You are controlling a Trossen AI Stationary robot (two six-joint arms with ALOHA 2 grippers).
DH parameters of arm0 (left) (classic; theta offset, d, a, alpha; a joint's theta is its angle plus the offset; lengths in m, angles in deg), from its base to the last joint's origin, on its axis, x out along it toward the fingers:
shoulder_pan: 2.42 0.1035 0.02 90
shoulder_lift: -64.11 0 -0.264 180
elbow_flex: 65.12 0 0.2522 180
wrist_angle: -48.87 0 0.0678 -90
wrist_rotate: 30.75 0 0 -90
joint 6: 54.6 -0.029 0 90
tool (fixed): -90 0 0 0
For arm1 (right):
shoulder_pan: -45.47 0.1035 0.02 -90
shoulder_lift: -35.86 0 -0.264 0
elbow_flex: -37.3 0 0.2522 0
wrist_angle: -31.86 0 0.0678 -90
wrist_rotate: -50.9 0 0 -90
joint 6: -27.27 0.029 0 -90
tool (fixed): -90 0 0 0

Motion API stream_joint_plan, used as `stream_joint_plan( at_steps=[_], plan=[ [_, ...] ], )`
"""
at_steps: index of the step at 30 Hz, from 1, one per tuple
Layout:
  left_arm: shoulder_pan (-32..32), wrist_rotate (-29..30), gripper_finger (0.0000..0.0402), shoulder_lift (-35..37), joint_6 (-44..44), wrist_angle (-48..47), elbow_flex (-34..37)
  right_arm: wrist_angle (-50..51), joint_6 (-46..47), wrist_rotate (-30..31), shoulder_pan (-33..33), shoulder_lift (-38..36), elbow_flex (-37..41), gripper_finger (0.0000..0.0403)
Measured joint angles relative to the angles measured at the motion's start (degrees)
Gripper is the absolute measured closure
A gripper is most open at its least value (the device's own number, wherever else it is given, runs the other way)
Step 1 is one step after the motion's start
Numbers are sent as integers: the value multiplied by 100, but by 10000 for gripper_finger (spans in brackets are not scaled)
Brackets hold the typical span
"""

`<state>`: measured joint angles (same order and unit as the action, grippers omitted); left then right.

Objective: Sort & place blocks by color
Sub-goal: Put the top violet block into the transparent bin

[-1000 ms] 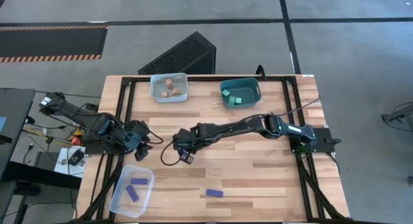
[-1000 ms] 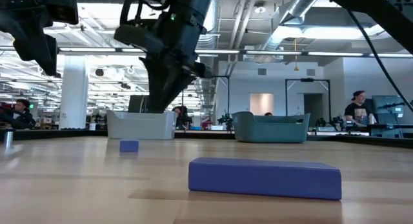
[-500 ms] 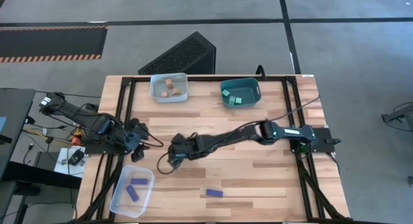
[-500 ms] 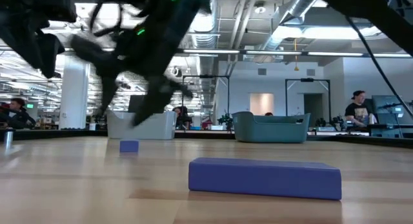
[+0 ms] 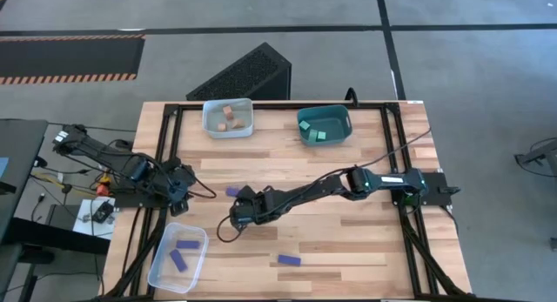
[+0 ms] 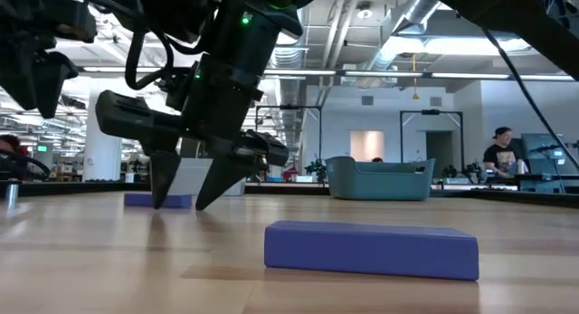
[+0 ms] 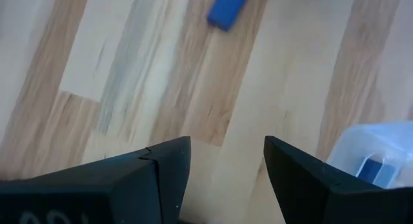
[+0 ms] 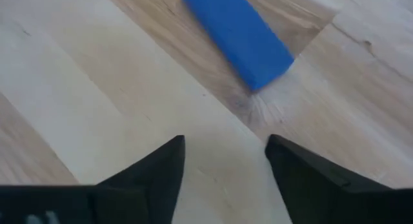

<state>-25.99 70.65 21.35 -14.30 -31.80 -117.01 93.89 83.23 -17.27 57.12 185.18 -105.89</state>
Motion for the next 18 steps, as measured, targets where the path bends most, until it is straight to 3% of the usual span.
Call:
stream_joint_plan(
  at_steps=[4, 8, 12, 18],
  plan=[
    [1, 277, 219, 2, -66, 42, 0, -210, -371, -13, -65, -68, 26, 197],
    [2, 522, 219, 6, -95, 63, 0, -119, -1329, 21, -87, -132, 42, 205],
    [2, 557, 219, 5, 80, 125, 0, 288, -2271, 256, -135, -230, 46, 178],
    [7, 649, 219, 4, 525, 145, 0, -55, -3700, 39, -319, -225, 44, 132]
  ],
)
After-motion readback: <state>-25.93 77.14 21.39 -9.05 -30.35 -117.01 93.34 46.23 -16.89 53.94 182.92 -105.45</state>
